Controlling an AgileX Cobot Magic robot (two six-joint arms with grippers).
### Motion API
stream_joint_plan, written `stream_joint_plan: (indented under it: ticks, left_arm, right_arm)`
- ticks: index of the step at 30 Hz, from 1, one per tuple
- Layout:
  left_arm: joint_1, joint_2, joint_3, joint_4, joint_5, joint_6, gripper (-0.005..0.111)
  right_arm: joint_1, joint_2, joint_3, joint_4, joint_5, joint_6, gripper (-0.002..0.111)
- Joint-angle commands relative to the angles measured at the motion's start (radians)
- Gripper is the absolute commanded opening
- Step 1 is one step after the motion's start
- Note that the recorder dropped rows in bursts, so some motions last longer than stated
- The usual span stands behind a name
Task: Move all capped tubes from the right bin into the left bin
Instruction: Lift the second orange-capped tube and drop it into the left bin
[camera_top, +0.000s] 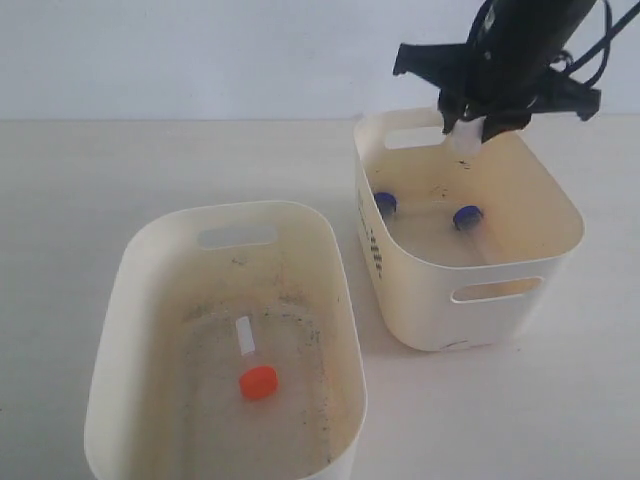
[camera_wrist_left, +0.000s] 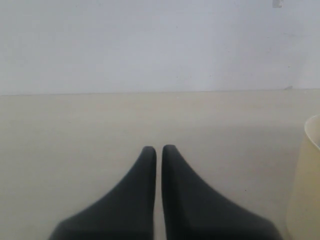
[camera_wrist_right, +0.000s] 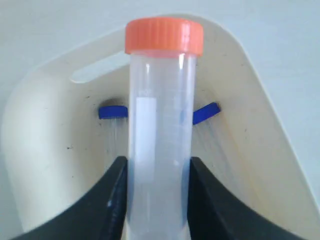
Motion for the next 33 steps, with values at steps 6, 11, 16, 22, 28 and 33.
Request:
stream_joint_plan:
  ticks: [6, 11, 16, 22, 28, 33]
  left_arm:
    - [0.0, 0.003, -0.004, -0.006, -0.007, -0.01, 0.004]
    - [0.0, 0.003, -0.004, -0.006, -0.007, -0.01, 0.004]
    - [0.0, 0.003, -0.004, -0.006, -0.007, -0.01, 0.004]
    - [0.0, 0.003, -0.004, -0.006, -0.007, -0.01, 0.004]
    - [0.0, 0.003, -0.004, -0.006, -0.007, -0.01, 0.004]
    - [0.0, 0.003, -0.004, -0.006, -0.007, -0.01, 0.004]
  right_arm:
    - [0.124, -0.171, 0.001, 0.019, 0.123, -0.128, 0.0]
    - [0.272, -0.169, 0.001, 0.069, 0.123, -0.159, 0.0]
    - [0.404, -0.169, 0.001, 0.069, 0.091, -0.13, 0.0]
    - [0.518, -0.138, 0.001, 0.071, 0.105, -0.095, 0.0]
    - [0.563, -0.075, 0.001, 0.097, 0.107, -0.09, 0.034]
    - [0.57, -0.03, 0.001, 0.114, 0.113, -0.16, 0.087]
